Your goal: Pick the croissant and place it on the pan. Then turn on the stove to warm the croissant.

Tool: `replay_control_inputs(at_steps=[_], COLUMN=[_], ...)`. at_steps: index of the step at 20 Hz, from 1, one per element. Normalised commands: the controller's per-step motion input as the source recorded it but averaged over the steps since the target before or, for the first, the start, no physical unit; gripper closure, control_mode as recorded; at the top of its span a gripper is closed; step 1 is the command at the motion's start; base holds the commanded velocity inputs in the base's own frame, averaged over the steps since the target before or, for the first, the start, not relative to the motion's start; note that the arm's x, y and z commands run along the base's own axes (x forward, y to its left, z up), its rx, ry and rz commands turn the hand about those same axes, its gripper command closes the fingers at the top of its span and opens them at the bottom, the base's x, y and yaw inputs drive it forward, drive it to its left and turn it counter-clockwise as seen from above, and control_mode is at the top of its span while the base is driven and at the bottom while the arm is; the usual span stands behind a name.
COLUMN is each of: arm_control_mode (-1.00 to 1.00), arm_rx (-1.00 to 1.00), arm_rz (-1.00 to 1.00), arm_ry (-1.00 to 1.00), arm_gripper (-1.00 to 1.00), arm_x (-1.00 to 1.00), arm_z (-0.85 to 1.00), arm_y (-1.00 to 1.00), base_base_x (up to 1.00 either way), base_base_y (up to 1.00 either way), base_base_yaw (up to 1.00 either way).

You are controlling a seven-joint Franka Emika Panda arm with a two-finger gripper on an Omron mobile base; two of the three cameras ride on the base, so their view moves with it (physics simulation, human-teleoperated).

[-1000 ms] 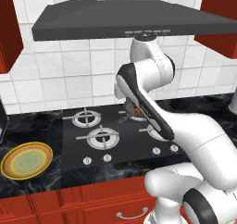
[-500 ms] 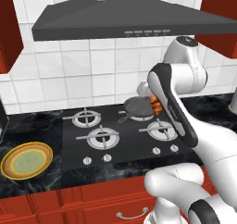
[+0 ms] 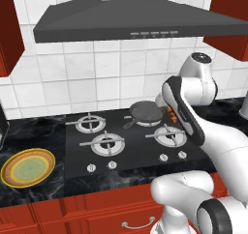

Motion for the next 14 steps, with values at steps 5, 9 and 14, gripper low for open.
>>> replay_control_inputs(at_steps=[5,9,14], arm_control_mode=[-1.00,-1.00,-1.00], arm_rx=[0.00,-0.02,-0.01], arm_rz=[0.00,-0.03,-0.03], arm_ry=[0.00,0.00,0.00], arm_gripper=[1.00,1.00,1.00], arm_x=[0.70,0.78,0.78], arm_z=[-0.17,-0.15,-0.19], arm_y=[-0.39,-0.04,0.00], base_base_x=[0.00,0.00,0.00], base_base_y=[0.00,0.00,0.00], base_base_yaw=[0.00,0.00,0.00])
